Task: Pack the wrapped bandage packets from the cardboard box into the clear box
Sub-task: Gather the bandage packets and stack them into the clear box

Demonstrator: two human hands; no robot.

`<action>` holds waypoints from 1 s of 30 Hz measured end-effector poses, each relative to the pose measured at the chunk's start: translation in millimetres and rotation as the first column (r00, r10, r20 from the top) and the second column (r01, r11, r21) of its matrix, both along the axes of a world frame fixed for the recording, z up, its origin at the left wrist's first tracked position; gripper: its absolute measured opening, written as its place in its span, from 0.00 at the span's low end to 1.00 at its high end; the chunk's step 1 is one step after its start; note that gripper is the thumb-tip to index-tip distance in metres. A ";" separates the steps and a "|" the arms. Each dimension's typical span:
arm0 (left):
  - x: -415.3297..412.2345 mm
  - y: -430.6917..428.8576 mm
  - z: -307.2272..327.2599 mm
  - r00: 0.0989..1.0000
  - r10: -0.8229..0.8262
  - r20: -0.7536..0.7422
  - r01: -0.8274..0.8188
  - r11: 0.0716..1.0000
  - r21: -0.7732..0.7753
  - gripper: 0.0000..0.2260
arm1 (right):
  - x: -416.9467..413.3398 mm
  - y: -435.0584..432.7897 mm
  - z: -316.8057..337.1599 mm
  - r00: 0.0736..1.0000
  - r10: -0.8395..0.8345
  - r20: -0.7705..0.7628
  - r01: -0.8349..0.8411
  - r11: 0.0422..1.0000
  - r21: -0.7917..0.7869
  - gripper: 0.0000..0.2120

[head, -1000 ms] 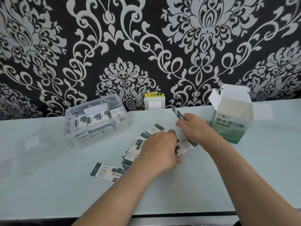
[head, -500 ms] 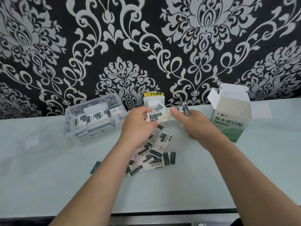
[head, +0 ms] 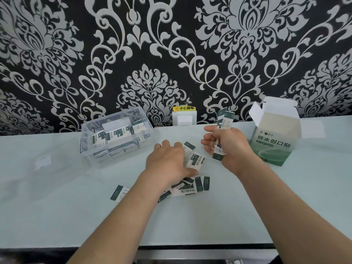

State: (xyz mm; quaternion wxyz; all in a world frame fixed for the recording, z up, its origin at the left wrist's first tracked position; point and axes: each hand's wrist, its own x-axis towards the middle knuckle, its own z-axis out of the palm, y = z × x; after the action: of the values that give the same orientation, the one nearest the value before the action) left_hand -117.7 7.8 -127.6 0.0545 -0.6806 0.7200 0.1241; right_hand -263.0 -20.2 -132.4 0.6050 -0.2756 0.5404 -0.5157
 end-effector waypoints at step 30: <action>19.0 -25.3 -0.5 0.391 -0.179 -0.903 -0.632 0.661 -0.405 0.14 | 31.3 25.0 0.3 0.685 0.654 -0.321 -0.713 0.692 -0.114 0.18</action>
State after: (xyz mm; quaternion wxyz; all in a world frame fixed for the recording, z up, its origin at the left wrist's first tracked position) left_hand -98.8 -17.5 -128.1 -0.6207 -0.5695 0.5059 0.1856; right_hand -231.6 4.7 -132.1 0.6433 -0.5899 0.4067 -0.2696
